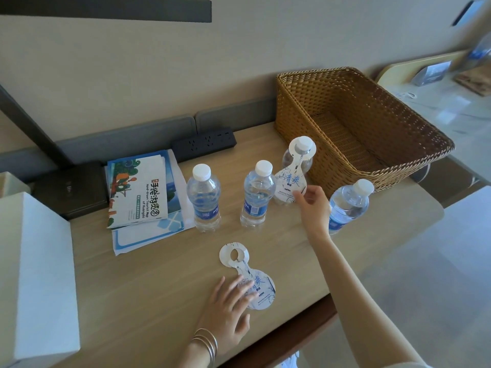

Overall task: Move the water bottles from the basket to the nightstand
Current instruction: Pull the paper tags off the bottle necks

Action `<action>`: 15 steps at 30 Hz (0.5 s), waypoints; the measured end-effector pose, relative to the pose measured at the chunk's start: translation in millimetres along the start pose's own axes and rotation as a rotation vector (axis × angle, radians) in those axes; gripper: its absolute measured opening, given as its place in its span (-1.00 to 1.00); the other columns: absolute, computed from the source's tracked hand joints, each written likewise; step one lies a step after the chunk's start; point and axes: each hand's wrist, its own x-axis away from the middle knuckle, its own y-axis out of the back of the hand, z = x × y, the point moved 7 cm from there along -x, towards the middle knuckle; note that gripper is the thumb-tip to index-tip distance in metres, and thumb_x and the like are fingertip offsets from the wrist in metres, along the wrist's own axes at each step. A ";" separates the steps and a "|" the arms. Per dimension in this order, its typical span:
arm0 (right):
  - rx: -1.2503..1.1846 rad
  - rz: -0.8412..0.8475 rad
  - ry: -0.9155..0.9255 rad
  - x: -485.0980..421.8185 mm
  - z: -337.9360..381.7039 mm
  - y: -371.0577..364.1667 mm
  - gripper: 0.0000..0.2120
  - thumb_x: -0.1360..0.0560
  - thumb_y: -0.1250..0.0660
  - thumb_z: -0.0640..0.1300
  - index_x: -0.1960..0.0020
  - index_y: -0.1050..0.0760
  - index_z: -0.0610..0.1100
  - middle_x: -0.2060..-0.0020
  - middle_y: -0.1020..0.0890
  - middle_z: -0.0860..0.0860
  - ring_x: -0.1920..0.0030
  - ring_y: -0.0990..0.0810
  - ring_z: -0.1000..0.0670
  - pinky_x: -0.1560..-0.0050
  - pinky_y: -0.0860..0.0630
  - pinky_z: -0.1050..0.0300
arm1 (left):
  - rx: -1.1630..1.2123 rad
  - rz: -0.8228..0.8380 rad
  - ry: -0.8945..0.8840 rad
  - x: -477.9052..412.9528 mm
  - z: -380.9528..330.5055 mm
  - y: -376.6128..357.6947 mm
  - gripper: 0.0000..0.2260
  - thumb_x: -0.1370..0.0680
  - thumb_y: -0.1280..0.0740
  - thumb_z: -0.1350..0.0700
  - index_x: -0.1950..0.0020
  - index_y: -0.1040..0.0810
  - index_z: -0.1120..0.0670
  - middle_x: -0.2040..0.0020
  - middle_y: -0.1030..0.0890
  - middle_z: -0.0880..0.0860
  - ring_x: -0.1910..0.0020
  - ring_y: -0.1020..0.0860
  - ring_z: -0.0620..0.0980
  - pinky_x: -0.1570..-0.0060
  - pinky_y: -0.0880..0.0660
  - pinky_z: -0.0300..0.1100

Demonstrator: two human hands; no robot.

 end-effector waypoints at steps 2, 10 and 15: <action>-0.112 -0.040 0.021 5.2 5.6 6.8 -0.86 -0.48 -0.38 -0.13 -0.01 -0.49 -0.11 0.13 -0.60 0.06 0.12 -0.57 0.12 0.17 -0.47 0.41 | 0.000 0.000 0.001 0.0 0.7 -1.0 -0.60 -0.38 -0.30 -0.01 -0.23 -0.51 -0.07 -0.39 -0.41 -0.09 -0.42 -0.29 -0.01 -0.33 -0.20 0.12; -0.509 0.001 0.072 11.7 56.4 10.9 -0.89 -0.48 -0.37 -0.19 -0.01 -0.54 -0.14 0.11 -0.65 -0.02 0.10 -0.63 0.11 0.15 -0.53 0.28 | 0.013 0.004 0.000 0.4 1.3 -3.0 -0.59 -0.38 -0.30 -0.01 -0.24 -0.50 -0.07 -0.38 -0.41 -0.10 -0.43 -0.28 -0.02 -0.34 -0.18 0.10; -0.677 0.063 0.040 6.3 75.8 11.0 -0.77 -0.51 -0.32 -0.26 -0.17 -0.51 -0.21 0.05 -0.66 -0.04 0.13 -0.64 0.15 0.22 -0.49 0.35 | 0.023 0.025 0.008 1.9 0.9 -2.6 -0.59 -0.40 -0.28 -0.01 -0.26 -0.50 -0.07 -0.40 -0.40 -0.06 -0.44 -0.28 -0.01 -0.35 -0.17 0.10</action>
